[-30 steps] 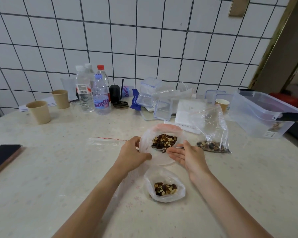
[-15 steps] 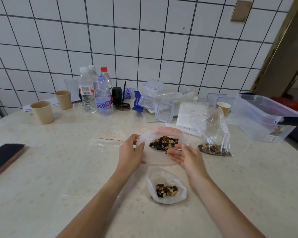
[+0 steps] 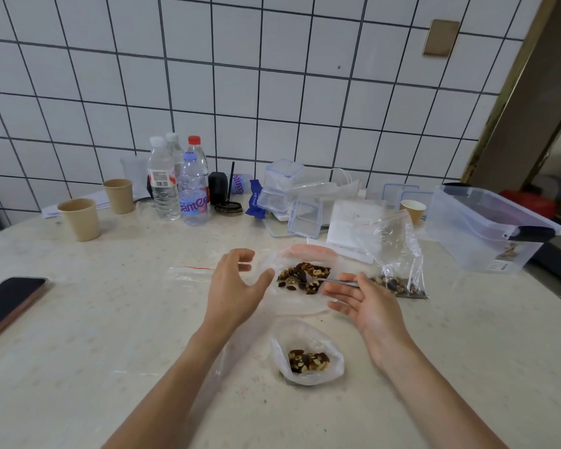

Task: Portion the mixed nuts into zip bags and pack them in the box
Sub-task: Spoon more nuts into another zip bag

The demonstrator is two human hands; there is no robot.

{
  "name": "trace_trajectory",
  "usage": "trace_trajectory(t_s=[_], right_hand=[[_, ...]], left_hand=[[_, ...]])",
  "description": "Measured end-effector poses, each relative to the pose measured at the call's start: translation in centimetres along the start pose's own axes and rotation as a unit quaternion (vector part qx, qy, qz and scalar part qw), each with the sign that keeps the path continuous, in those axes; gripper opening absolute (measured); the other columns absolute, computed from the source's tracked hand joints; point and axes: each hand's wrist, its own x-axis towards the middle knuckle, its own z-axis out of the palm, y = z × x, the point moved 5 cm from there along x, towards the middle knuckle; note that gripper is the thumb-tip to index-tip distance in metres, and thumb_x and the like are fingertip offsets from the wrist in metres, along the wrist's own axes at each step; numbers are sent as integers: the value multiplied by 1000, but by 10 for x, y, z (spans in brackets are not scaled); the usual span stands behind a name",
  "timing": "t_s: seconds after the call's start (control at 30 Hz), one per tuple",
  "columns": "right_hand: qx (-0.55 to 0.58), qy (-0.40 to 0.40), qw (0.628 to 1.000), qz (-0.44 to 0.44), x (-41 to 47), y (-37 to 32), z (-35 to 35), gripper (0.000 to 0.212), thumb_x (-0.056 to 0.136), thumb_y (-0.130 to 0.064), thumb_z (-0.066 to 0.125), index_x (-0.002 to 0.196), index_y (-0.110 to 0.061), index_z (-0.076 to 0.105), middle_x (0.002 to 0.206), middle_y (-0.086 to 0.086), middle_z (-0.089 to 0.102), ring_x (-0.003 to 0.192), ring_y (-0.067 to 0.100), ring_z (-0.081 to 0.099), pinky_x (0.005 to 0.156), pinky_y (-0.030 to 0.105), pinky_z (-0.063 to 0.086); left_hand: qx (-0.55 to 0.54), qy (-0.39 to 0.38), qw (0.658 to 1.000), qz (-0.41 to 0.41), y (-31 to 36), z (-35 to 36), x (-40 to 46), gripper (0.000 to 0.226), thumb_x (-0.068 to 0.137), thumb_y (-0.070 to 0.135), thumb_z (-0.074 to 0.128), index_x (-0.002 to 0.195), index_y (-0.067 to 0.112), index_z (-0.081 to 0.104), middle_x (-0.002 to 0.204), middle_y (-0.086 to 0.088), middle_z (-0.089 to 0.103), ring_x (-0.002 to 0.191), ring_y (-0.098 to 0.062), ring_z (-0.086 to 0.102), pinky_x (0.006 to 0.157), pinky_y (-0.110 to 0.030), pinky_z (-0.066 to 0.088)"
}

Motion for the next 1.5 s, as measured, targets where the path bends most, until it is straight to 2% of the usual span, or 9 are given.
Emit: trace_trajectory(t_s=[0.13, 0.23, 0.47, 0.7, 0.87, 1.03, 1.1, 1.3, 1.5], right_hand=[[-5, -14, 1000, -27, -17, -21, -8, 42, 113, -28, 35, 106, 0, 65, 91, 25, 77, 86, 34, 78, 70, 38, 61], [1, -26, 999, -39, -35, -34, -17, 43, 113, -27, 35, 103, 2, 65, 82, 25, 75, 78, 34, 77, 65, 37, 59], [2, -24, 1000, -15, -71, -34, -42, 45, 112, -28, 37, 92, 2, 64, 68, 24, 66, 68, 39, 72, 61, 40, 52], [-146, -57, 984, -85, -86, -18, -49, 45, 111, -33, 39, 96, 0, 68, 74, 21, 74, 73, 37, 71, 60, 35, 57], [-393, -125, 866, -283, -108, -31, -42, 36, 110, -43, 37, 93, -31, 66, 84, -9, 70, 68, 17, 61, 67, 30, 50], [-531, -174, 706, -435, -124, -42, -28, 41, 110, -41, 33, 101, -19, 65, 85, -16, 57, 82, 4, 55, 69, 28, 49], [-516, -168, 726, -422, -121, -44, -28, 40, 110, -43, 34, 102, -21, 66, 86, -17, 59, 81, 6, 58, 70, 27, 49], [-245, -83, 930, -261, -97, -45, -39, 42, 109, -45, 41, 91, -20, 69, 80, 8, 74, 71, 22, 67, 67, 30, 55], [-67, -29, 991, -110, -66, -31, -42, 44, 111, -33, 40, 97, 0, 66, 74, 21, 72, 72, 31, 74, 52, 33, 56]], left_hand=[[50, 32, 996, 60, 19, -15, -11, 35, 90, 43, 75, 119, 28, 63, 116, 13, 57, 96, -2, 59, 76, -22, 46], [64, -20, 996, 66, 31, -18, -27, 14, 92, 49, 67, 98, 36, 66, 100, 17, 63, 79, 2, 61, 65, -15, 42], [50, -147, 988, 28, 28, -6, -77, 33, 90, 67, 56, 85, 37, 69, 83, 11, 70, 60, -6, 63, 59, -18, 46], [23, -172, 985, 9, 27, 2, -79, 10, 94, 37, 72, 87, 31, 76, 87, 8, 71, 53, -3, 57, 60, -19, 49], [-3, -175, 985, -2, 25, 5, -74, 11, 95, 29, 73, 85, 29, 78, 85, 6, 71, 55, -9, 62, 62, -25, 54], [5, -168, 986, -2, 20, 5, -67, 10, 95, 27, 73, 86, 28, 77, 87, 6, 71, 49, -8, 63, 54, -19, 49], [29, -164, 986, 13, 18, 5, -65, 10, 95, 27, 73, 86, 29, 76, 87, 9, 72, 51, -10, 65, 54, -17, 50], [69, -166, 982, 56, 14, 1, -66, 7, 94, 34, 72, 88, 35, 74, 89, 17, 72, 60, -3, 68, 57, -12, 48], [78, -105, 989, 62, 15, -15, -45, 22, 86, 58, 71, 89, 36, 70, 84, 16, 70, 65, -2, 66, 60, -17, 47]])
